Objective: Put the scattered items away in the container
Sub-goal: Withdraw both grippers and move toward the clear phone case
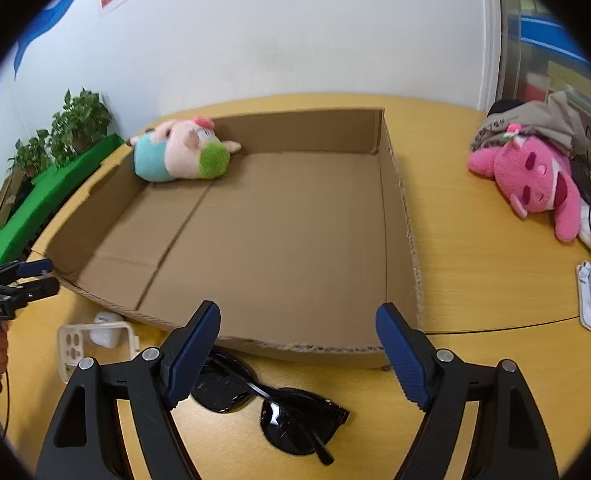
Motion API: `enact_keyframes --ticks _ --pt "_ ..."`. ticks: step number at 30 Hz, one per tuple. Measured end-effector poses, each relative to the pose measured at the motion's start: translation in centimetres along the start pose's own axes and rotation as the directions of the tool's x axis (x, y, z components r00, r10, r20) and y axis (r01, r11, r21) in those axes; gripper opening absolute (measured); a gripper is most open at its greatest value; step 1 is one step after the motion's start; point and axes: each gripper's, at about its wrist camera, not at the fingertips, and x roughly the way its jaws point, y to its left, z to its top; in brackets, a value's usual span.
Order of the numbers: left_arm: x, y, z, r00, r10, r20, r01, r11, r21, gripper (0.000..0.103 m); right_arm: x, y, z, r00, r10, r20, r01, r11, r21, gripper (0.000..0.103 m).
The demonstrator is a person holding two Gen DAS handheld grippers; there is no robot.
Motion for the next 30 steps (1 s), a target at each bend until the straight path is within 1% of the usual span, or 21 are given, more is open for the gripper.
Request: enact_keyframes --ticks 3,6,8,12,16,19,23,27,30 --pt "-2.0 -0.7 0.2 0.998 -0.009 0.061 0.010 1.000 -0.011 0.091 -2.9 0.9 0.0 0.998 0.013 0.059 -0.012 1.000 -0.025 0.080" --pt "-4.6 -2.0 0.0 0.990 -0.006 0.141 0.007 1.000 -0.004 0.094 -5.5 1.6 -0.4 0.993 0.024 0.113 -0.019 0.999 -0.038 0.080" --pt "-6.0 -2.8 -0.3 0.983 -0.004 0.185 0.005 1.000 -0.005 0.101 -6.8 2.0 -0.8 0.991 0.029 0.132 -0.024 0.999 -0.038 0.080" --pt "-8.2 -4.6 -1.5 0.969 0.018 0.247 -0.020 1.000 0.004 0.102 -8.8 2.7 -2.1 0.988 0.037 0.150 -0.031 0.999 -0.044 0.080" --pt "-9.2 -5.8 -2.5 0.963 0.024 0.269 -0.028 1.000 0.009 0.103 -9.4 3.2 -3.1 0.989 0.035 0.143 -0.031 0.999 -0.036 0.080" --pt "-9.5 -6.5 -3.2 0.962 0.039 0.269 -0.044 0.999 0.013 0.103 -9.5 3.8 -3.8 0.991 0.036 0.129 -0.033 0.999 -0.030 0.080" --pt "-9.9 -7.1 -4.2 0.960 0.050 0.276 -0.056 0.998 0.014 0.103 -10.0 4.6 -4.6 0.990 0.048 0.132 -0.043 0.998 -0.041 0.080" --pt "-10.3 -7.3 -4.9 0.960 0.047 0.277 -0.047 0.999 -0.005 0.103 -10.6 5.1 -5.2 0.989 0.059 0.132 -0.052 0.997 -0.056 0.080" --pt "-10.6 -7.7 -5.4 0.958 0.056 0.280 -0.058 0.998 -0.002 0.103 -10.9 5.1 -5.4 0.989 0.061 0.135 -0.055 0.997 -0.054 0.080"
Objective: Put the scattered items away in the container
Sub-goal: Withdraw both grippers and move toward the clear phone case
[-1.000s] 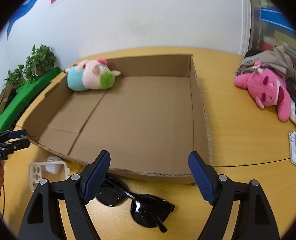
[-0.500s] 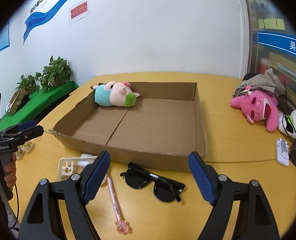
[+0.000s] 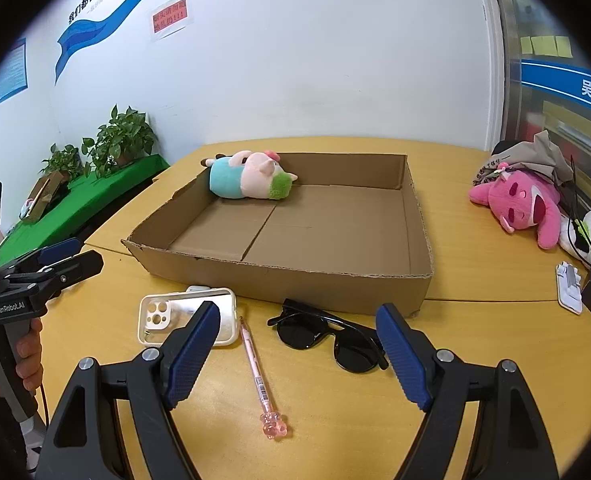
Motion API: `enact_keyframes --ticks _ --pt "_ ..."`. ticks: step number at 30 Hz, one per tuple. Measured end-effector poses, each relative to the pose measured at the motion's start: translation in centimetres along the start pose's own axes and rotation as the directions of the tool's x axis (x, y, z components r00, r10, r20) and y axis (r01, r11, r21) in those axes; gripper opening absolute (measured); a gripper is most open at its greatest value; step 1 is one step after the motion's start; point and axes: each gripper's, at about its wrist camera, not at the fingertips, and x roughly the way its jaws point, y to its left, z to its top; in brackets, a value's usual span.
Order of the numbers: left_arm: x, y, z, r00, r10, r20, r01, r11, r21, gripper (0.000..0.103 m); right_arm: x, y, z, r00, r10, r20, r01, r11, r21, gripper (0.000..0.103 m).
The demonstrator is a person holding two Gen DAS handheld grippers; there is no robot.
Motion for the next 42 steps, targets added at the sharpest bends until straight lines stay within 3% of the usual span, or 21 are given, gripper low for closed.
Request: enact_keyframes --ticks 11,28,42 --pt "0.6 -0.6 0.9 0.999 0.024 -0.028 -0.023 0.999 0.031 0.103 1.3 -1.2 -0.4 0.999 0.042 -0.014 -0.042 0.998 0.047 0.080" --pt "5.6 0.3 -0.3 0.996 0.044 -0.080 -0.042 0.999 0.028 0.103 6.5 -2.5 -1.1 0.992 0.053 -0.117 -0.050 0.998 0.033 0.080" --pt "8.8 2.8 -3.0 0.978 -0.061 -0.197 0.049 0.997 -0.066 0.103 8.5 -4.6 -2.9 0.977 0.026 -0.210 -0.021 0.999 0.026 0.080"
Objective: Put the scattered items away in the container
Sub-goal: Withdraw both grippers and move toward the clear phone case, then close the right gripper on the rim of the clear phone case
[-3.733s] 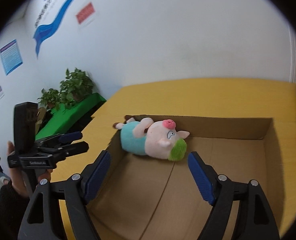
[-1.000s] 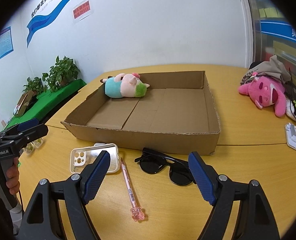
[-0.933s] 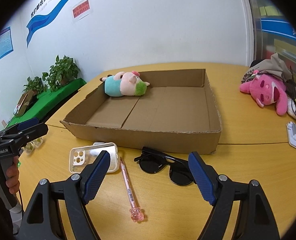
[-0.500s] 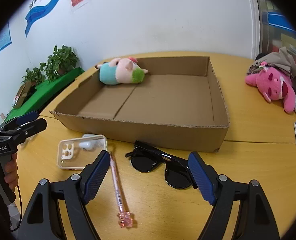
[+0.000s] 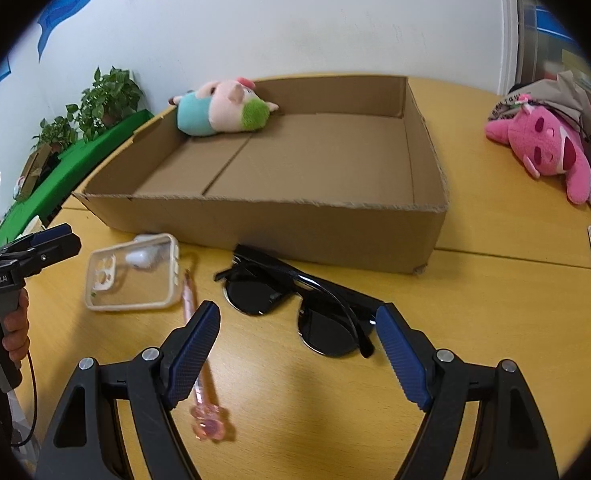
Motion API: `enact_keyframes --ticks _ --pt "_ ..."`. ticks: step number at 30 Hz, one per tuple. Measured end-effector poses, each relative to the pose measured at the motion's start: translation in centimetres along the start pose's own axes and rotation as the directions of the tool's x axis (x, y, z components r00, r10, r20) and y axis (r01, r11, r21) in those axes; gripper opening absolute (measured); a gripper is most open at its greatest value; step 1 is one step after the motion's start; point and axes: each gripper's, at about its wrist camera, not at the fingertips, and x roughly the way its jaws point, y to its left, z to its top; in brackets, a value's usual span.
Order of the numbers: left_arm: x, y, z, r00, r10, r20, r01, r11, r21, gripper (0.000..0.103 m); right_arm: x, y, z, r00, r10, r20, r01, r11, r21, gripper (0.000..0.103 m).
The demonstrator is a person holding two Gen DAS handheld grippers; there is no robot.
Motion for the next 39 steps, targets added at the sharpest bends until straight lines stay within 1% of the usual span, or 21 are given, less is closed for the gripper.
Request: enact_keyframes --ticks 3,6,8,13,18,21,23,24,25,26,27,28,29,31,32,33,34,36,37,38,39 --pt "0.5 -0.1 -0.3 1.000 -0.003 -0.017 0.003 1.000 0.007 0.103 0.6 -0.5 -0.3 1.000 0.002 -0.027 -0.001 1.000 0.009 0.080" --pt "0.7 0.1 -0.5 0.999 -0.017 -0.027 0.017 1.000 0.003 0.102 1.2 -0.1 -0.7 0.998 0.028 -0.058 -0.028 1.000 -0.004 0.080" --pt "0.8 0.3 -0.8 0.999 -0.019 -0.034 0.019 1.000 -0.003 0.102 1.7 0.9 -1.0 0.995 0.056 -0.078 -0.058 0.998 -0.023 0.080" --pt "0.7 1.5 -1.2 0.999 0.013 -0.045 -0.015 1.000 -0.025 0.102 3.1 5.1 -1.5 0.983 0.133 -0.123 -0.145 0.986 -0.087 0.080" --pt "0.9 3.9 -1.5 0.997 0.030 -0.069 -0.037 0.994 -0.102 0.098 4.6 8.2 0.5 0.978 0.171 -0.117 -0.184 0.977 -0.108 0.080" --pt "1.4 5.1 -2.3 0.994 0.029 -0.108 -0.044 0.989 -0.143 0.088 6.1 9.8 2.2 0.977 0.176 -0.120 -0.189 0.975 -0.113 0.079" --pt "1.9 5.7 -2.8 0.989 0.029 -0.146 -0.054 0.985 -0.165 0.076 7.2 10.9 3.0 0.977 0.164 -0.134 -0.181 0.975 -0.131 0.078" --pt "2.1 5.8 -3.1 0.987 0.026 -0.158 -0.054 0.983 -0.174 0.073 7.7 11.5 3.2 0.978 0.156 -0.141 -0.176 0.974 -0.144 0.078" --pt "2.4 6.1 -3.4 0.985 0.019 -0.174 -0.052 0.981 -0.188 0.066 8.3 12.1 3.4 0.978 0.145 -0.149 -0.168 0.973 -0.157 0.076" --pt "2.6 6.2 -3.5 0.983 0.016 -0.183 -0.052 0.980 -0.194 0.061 8.6 12.3 3.4 0.979 0.133 -0.155 -0.159 0.973 -0.166 0.073" --pt "2.5 6.1 -3.5 0.984 0.027 -0.177 -0.060 0.981 -0.186 0.058 9.0 12.6 3.4 0.980 0.118 -0.162 -0.146 0.974 -0.174 0.067" --pt "2.5 6.0 -3.5 0.983 0.030 -0.183 -0.063 0.982 -0.180 0.050 9.4 12.6 3.3 0.979 0.110 -0.170 -0.140 0.975 -0.174 0.061" --pt "2.6 6.0 -3.5 0.982 0.031 -0.188 -0.065 0.982 -0.177 0.038 9.7 12.6 3.2 0.978 0.107 -0.177 -0.138 0.976 -0.168 0.059" --pt "2.6 6.0 -3.5 0.981 0.013 -0.193 -0.050 0.982 -0.185 0.028 10.2 12.5 2.8 0.975 0.105 -0.193 -0.137 0.977 -0.162 0.051" --pt "2.7 6.1 -3.5 0.981 -0.006 -0.195 -0.033 0.980 -0.195 0.023 10.4 12.5 2.8 0.973 0.117 -0.200 -0.150 0.976 -0.157 0.050" --pt "2.7 6.1 -3.6 0.981 -0.017 -0.194 -0.023 0.979 -0.203 0.022 10.3 12.4 2.7 0.971 0.128 -0.202 -0.159 0.976 -0.150 0.049" --pt "2.7 6.1 -3.6 0.981 -0.021 -0.193 -0.019 0.979 -0.205 0.020 10.3 12.4 2.7 0.970 0.132 -0.202 -0.164 0.975 -0.150 0.044" --pt "2.7 5.9 -3.6 0.981 -0.016 -0.193 -0.023 0.980 -0.199 0.018 10.1 12.7 2.7 0.967 0.148 -0.206 -0.182 0.971 -0.156 0.034" --pt "2.6 5.8 -3.6 0.981 -0.007 -0.194 -0.031 0.981 -0.193 0.018 10.0 12.9 2.7 0.970 0.138 -0.200 -0.172 0.971 -0.167 0.028" --pt "2.5 5.9 -3.6 0.981 -0.003 -0.194 -0.034 0.981 -0.191 0.018 9.7 13.1 2.7 0.974 0.121 -0.192 -0.155 0.972 -0.176 0.027" --pt "2.3 5.9 -3.7 0.981 0.004 -0.192 -0.041 0.981 -0.190 0.018 9.6 13.0 2.7 0.975 0.118 -0.190 -0.152 0.973 -0.172 0.022"
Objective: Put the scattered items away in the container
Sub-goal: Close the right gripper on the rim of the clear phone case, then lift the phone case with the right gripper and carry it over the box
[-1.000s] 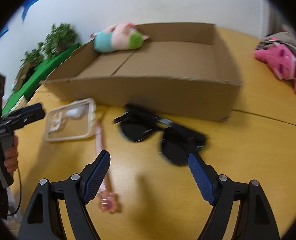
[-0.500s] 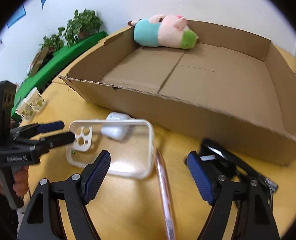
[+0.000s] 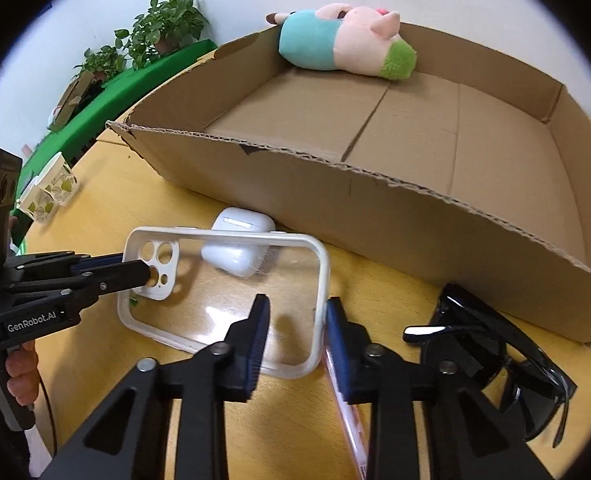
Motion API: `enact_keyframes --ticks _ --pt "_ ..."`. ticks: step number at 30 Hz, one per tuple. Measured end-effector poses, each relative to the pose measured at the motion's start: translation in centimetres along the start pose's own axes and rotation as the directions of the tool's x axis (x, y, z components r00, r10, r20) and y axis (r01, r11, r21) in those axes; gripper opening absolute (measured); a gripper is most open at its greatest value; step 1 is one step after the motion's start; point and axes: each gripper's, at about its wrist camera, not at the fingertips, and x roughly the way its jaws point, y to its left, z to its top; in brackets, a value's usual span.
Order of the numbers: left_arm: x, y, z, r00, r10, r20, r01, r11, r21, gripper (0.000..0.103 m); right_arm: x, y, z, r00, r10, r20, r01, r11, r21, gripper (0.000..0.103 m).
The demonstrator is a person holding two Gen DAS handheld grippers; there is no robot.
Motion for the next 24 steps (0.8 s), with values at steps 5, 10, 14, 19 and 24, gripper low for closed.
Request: enact_keyframes --ticks 5,10,14,19,24 --pt "-1.0 0.1 0.1 1.000 -0.003 0.022 0.003 1.000 0.002 0.015 -0.7 -0.5 -0.5 1.000 0.000 0.012 0.000 1.000 0.021 0.005" --pt "-2.8 -0.9 0.8 0.998 0.006 0.069 -0.008 0.999 0.031 0.012 -2.8 -0.2 -0.5 0.997 -0.019 0.078 0.017 1.000 0.024 0.004" --pt "-4.4 -1.7 1.8 0.995 -0.001 0.104 -0.005 0.998 0.059 0.011 -5.4 -0.4 0.2 0.989 -0.024 0.148 0.019 0.999 0.031 0.004" --pt "-6.9 -3.2 4.4 0.986 -0.017 0.168 -0.002 0.994 0.112 0.010 -8.7 -0.5 1.7 0.972 -0.043 0.230 0.038 0.999 0.028 0.004" --pt "-9.9 -5.6 8.6 0.968 -0.051 0.244 0.001 0.979 0.202 0.006 -12.6 -1.1 3.8 0.946 -0.070 0.315 0.062 0.997 0.037 0.004"
